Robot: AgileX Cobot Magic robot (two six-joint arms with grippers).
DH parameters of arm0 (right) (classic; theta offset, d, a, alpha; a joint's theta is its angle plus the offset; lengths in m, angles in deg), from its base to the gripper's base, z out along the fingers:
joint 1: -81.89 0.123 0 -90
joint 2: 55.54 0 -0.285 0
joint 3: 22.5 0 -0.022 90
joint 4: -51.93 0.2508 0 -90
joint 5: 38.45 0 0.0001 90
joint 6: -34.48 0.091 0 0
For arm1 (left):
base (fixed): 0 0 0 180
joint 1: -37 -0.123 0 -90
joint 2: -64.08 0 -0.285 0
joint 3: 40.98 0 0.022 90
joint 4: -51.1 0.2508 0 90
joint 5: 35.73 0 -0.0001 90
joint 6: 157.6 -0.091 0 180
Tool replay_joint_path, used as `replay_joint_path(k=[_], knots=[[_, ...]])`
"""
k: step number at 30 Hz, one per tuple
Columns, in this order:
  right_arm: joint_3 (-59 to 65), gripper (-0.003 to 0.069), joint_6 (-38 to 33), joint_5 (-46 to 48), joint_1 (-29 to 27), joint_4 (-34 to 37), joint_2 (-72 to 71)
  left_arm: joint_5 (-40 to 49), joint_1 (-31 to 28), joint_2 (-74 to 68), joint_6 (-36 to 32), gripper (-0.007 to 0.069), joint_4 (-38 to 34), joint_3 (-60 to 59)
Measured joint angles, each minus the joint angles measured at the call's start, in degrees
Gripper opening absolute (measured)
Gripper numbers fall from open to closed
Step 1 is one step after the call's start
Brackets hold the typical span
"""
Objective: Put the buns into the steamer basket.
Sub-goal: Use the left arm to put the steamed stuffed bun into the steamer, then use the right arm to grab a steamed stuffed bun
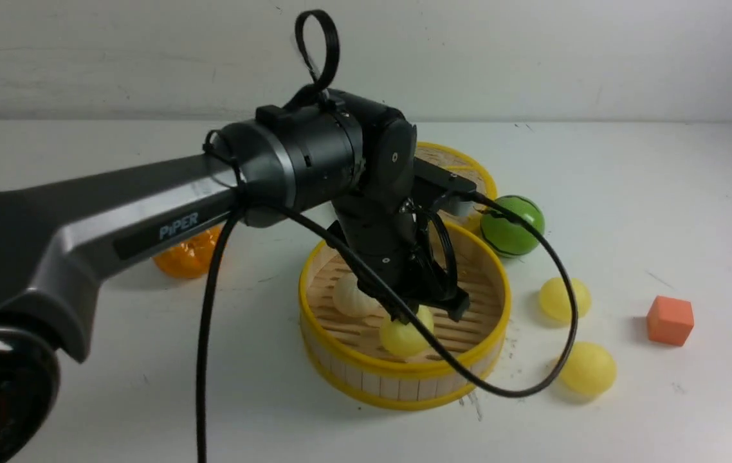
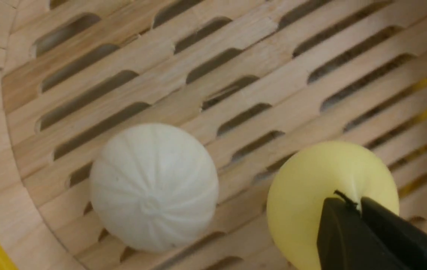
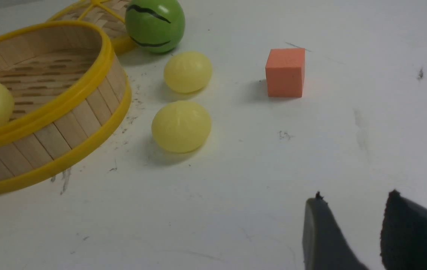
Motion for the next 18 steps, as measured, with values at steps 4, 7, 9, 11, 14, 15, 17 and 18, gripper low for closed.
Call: replay_joint_path(k=[4, 7, 9, 11, 14, 15, 17, 18], knots=[[0.0, 0.0239, 0.0, 0.0, 0.0, 0.0, 0.0, -0.3, -0.4, -3.2, 0.3, 0.002, 2.2, 2.7], [0.0, 0.0239, 0.0, 0.0, 0.0, 0.0, 0.0, -0.3, -0.4, -3.7, 0.3, 0.0099, 2.2, 3.1], [0.0, 0.0239, 0.0, 0.0, 0.0, 0.0, 0.0, -0.4, -0.4, -3.7, 0.7, 0.0156, 2.2, 3.3], [0.0, 0.0239, 0.0, 0.0, 0.0, 0.0, 0.0, 0.4, -0.4, -3.8, 2.0, 0.0248, 2.1, 4.3], [0.0, 0.0239, 0.0, 0.0, 0.0, 0.0, 0.0, 4.4, -0.4, -3.7, 5.4, 0.0375, 1.8, 7.7], [0.0, 0.0239, 0.0, 0.0, 0.0, 0.0, 0.0, 5.9, -0.4, -3.3, 6.3, 0.0405, 1.8, 8.9], [0.0, 0.0239, 0.0, 0.0, 0.0, 0.0, 0.0, 10.0, -0.4, -1.8, 8.0, 0.043, 0.9, 11.5], [0.0, 0.0239, 0.0, 0.0, 0.0, 0.0, 0.0, 11.5, -0.4, -0.9, 8.7, 0.0428, 0.5, 12.8]])
